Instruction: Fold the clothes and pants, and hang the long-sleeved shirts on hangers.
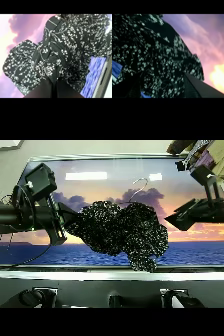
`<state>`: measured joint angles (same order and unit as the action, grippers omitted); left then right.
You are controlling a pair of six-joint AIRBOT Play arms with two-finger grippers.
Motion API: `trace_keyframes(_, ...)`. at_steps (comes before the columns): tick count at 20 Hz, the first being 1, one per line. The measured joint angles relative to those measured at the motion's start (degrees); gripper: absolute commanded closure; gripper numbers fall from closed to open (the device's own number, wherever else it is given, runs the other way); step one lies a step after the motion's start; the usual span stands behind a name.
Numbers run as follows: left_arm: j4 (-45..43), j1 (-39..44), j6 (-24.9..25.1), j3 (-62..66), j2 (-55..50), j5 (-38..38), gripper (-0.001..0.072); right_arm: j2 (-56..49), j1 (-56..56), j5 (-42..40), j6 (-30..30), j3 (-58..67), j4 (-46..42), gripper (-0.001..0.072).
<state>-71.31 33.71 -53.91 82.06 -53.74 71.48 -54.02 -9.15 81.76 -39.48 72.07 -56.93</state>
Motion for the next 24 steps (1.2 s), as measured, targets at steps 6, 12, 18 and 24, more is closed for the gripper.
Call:
trace_keyframes(6,0.7,0.0,0.09,0.0,0.04,-0.33,0.069,-5.11,-0.2,-1.01,15.82,0.0,10.56,0.016)
trace_keyframes(12,0.81,0.0,0.09,0.0,0.04,-0.42,0.069,-10.36,2.69,-2.49,23.5,-0.02,14.78,0.0178)
trace_keyframes(18,0.83,0.0,0.09,0.0,0.04,-0.44,0.069,-13.88,7.43,-8.83,26.25,-0.02,15.54,0.0193)
trace_keyframes(24,0.7,-0.02,0.28,0.0,0.07,-0.48,0.0689,-14.73,8.24,-8.35,27.36,-0.02,14.97,0.0685)
